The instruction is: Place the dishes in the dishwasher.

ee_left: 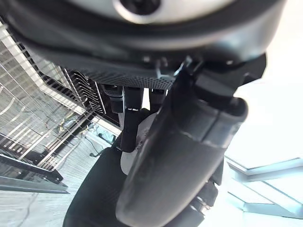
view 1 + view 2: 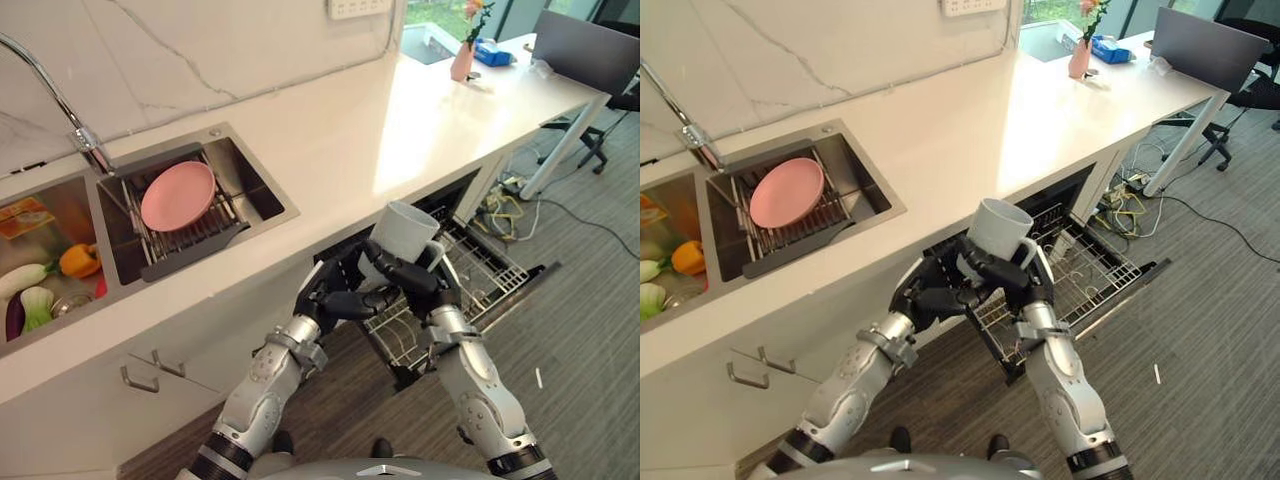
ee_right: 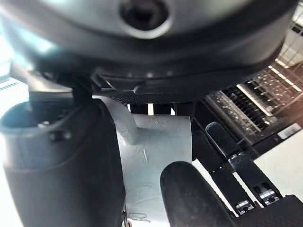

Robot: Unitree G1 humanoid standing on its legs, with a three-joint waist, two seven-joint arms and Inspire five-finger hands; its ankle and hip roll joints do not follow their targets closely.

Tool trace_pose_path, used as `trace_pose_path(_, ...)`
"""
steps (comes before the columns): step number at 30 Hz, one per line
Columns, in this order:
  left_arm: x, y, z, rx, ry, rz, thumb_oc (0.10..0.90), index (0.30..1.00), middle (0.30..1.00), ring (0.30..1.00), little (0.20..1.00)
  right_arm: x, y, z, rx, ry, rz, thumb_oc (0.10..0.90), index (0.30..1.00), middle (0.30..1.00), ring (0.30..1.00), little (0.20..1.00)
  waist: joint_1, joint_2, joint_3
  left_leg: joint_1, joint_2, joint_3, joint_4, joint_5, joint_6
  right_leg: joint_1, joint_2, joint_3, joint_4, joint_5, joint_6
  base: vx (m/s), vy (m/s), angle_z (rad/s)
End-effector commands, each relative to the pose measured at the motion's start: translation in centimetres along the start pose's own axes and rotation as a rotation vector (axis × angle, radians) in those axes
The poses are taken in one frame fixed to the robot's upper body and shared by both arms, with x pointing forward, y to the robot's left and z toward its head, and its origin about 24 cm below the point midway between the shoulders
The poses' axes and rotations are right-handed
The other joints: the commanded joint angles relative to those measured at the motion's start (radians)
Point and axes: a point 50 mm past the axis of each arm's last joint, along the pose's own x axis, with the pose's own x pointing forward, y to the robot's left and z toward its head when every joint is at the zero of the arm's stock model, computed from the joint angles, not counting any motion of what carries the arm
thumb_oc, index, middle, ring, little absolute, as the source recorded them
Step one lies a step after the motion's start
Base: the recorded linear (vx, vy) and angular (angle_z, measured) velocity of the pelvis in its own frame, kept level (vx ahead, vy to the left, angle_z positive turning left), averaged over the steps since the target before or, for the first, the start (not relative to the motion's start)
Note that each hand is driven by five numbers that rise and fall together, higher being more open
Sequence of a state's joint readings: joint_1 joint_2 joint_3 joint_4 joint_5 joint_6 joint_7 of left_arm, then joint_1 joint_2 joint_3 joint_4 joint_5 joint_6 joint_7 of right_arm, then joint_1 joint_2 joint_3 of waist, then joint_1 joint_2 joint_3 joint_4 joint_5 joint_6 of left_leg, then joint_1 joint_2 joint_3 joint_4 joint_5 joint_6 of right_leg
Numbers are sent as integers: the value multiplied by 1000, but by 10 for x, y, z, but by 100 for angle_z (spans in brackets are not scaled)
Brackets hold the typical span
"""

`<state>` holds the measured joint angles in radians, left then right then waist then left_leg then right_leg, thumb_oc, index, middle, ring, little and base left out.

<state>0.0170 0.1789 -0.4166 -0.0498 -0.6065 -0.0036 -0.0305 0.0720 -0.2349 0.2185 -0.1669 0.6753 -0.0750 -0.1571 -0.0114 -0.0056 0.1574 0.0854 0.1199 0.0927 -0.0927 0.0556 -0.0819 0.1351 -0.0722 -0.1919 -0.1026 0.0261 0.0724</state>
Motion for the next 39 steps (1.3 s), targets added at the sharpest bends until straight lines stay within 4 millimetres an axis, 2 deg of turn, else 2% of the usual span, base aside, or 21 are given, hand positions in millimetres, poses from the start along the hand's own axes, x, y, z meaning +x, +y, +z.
trace_pose_path(1,-68,103,42,-54,-242,556,800,900,900,900,900,-44,-112,194,268,-1238,-700,400,300,300,300,300,-11,2,-55,30,-9,30,5,-75,-15,33,-39,-5,15,-85,68,38,-10,-2)
trace_pose_path(5,-75,113,55,-23,-321,655,800,900,900,900,900,-52,-120,197,246,-1266,-758,400,300,300,300,300,-9,-1,-56,27,-9,33,5,-66,-15,31,-37,-7,15,-77,66,0,0,0)
trace_pose_path(7,-83,121,60,-42,-391,760,800,900,900,900,900,-58,-125,198,227,-1283,-800,400,300,300,300,300,-9,-3,-58,26,-9,33,5,-64,-16,29,-36,-5,15,-77,65,13,-15,-10)
trace_pose_path(8,-93,129,70,-28,-471,873,800,900,900,900,900,-65,-130,197,208,-1288,-847,400,300,300,300,300,-7,-5,-60,26,-8,33,5,-64,-18,29,-36,-6,15,-76,65,19,-22,-18)
trace_pose_path(10,-98,133,76,0,-498,925,800,900,900,900,900,-67,-132,197,188,-1281,-866,400,300,300,300,300,-8,-5,-61,27,-7,33,5,-64,-19,29,-35,-8,15,-76,64,10,-21,-12)
trace_pose_path(12,-99,134,80,30,-508,939,800,900,900,900,900,-67,-134,197,167,-1268,-873,400,300,300,300,300,-9,-6,-61,27,-6,33,5,-63,-20,30,-35,-10,15,-76,64,-1,-13,-8)
trace_pose_path(15,-97,133,86,114,-501,916,800,900,900,900,900,-63,-140,192,58,-1161,-879,400,300,300,300,300,-12,-9,-60,28,-1,38,5,-63,-22,30,-35,-12,15,-76,65,-5,-14,-20)
trace_pose_path(19,-87,123,87,201,-444,782,800,900,900,900,900,-56,-145,184,-63,-1021,-857,400,300,300,300,300,-13,-10,-55,30,3,40,5,-63,-23,33,-35,-14,15,-79,66,-6,-5,0)
trace_pose_path(24,-67,98,92,219,-412,521,800,900,900,900,900,-31,-143,166,-300,-725,-716,400,300,300,300,300,-14,-14,-51,36,3,43,5,-71,-26,37,-33,-12,15,-84,68,4,-3,3)
trace_pose_path(29,-57,79,99,240,-412,362,800,900,900,900,900,-22,-141,160,-443,-599,-655,400,300,300,300,300,-16,-14,-50,38,3,44,5,-71,-27,38,-35,-11,15,-83,69,-2,-3,5)
trace_pose_path(30,-49,64,105,247,-424,245,800,900,900,900,900,-16,-136,157,-510,-554,-607,400,300,300,300,300,-19,-13,-51,38,2,44,5,-71,-26,38,-35,-10,15,-82,70,0,0,0)
trace_pose_path(33,-40,43,116,286,-444,86,800,900,900,900,900,-7,-131,151,-581,-497,-560,400,300,300,300,300,-24,-11,-51,40,2,44,5,-73,-25,40,-37,-9,15,-82,70,-15,5,5)
trace_pose_path(34,-34,30,120,303,-452,-1,800,900,900,900,900,0,-129,147,-627,-449,-524,400,300,300,300,300,-26,-11,-53,42,1,45,5,-74,-25,43,-38,-9,15,-83,69,-9,3,6)
trace_pose_path(39,-21,8,116,305,-418,-161,800,900,900,900,900,15,-126,136,-737,-332,-437,400,300,300,300,300,-33,-12,-58,48,-2,48,5,-76,-24,49,-39,-10,15,-81,68,-3,1,1)
